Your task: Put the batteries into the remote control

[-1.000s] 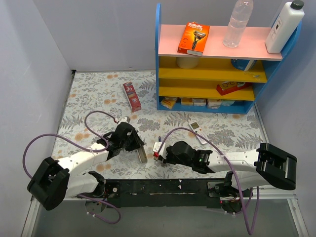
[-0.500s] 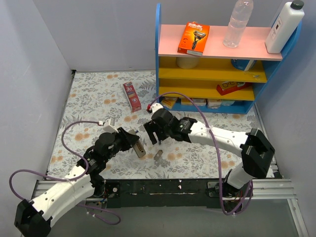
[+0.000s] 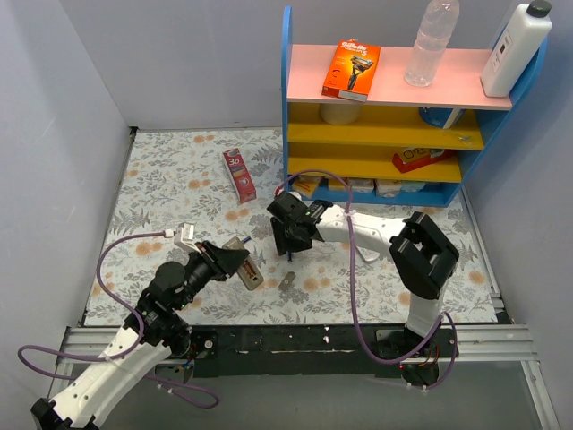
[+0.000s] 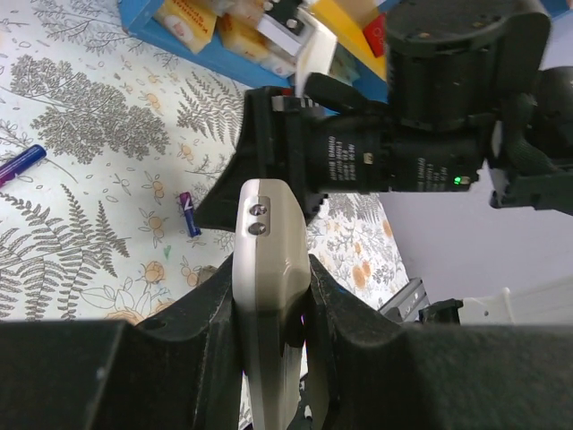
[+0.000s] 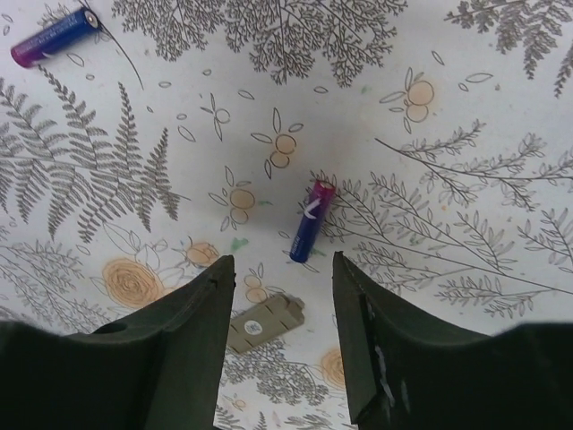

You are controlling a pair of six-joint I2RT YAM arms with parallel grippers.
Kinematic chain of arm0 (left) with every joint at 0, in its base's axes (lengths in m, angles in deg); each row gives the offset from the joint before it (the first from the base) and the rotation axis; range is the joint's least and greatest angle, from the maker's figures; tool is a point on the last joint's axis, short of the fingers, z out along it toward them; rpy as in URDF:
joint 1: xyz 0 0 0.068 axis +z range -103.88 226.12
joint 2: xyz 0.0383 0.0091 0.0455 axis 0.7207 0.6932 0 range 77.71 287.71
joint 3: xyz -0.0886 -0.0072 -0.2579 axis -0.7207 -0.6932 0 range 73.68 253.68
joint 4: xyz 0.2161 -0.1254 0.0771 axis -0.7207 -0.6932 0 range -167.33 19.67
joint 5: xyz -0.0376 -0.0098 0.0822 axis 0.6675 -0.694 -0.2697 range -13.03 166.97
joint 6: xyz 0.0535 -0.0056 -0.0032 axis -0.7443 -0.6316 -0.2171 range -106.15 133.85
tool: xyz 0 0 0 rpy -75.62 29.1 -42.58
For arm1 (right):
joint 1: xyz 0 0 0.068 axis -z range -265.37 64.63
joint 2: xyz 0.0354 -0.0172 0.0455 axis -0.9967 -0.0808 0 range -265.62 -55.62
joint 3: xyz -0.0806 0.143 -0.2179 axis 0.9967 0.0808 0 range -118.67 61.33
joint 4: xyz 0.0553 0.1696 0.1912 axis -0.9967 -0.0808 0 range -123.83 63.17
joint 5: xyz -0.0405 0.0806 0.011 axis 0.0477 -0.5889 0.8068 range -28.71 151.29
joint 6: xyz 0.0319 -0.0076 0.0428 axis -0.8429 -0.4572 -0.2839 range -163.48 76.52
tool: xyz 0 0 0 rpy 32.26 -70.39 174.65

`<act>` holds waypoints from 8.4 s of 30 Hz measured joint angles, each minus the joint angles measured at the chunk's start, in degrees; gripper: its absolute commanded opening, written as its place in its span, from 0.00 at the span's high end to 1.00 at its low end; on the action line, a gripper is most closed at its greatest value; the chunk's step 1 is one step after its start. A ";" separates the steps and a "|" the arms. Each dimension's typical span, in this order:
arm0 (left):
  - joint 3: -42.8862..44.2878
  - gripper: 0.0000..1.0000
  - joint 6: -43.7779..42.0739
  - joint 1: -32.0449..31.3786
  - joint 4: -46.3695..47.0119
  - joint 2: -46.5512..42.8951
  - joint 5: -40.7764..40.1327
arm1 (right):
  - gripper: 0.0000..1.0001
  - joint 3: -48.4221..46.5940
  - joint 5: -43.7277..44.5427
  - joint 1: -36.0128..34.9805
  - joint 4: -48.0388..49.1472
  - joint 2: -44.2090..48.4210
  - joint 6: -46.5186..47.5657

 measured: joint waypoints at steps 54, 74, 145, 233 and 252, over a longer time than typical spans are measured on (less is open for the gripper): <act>1.01 1.00 3.15 0.48 39.43 36.52 12.98 | 0.99 24.79 -0.48 -7.02 35.56 40.22 21.22; 4.13 1.00 6.71 0.48 41.59 38.12 13.75 | 0.99 32.87 -2.67 -9.88 50.03 42.12 25.64; 2.25 1.00 -3.61 2.86 34.38 35.67 16.65 | 0.78 26.51 -9.94 -7.37 40.06 28.65 27.80; 4.96 1.00 7.30 0.09 39.08 39.60 21.03 | 0.34 19.15 -17.09 -7.10 22.93 40.59 52.22; 7.85 1.00 4.85 0.09 35.45 40.22 22.97 | 0.58 18.69 -26.97 -4.55 16.46 39.28 70.18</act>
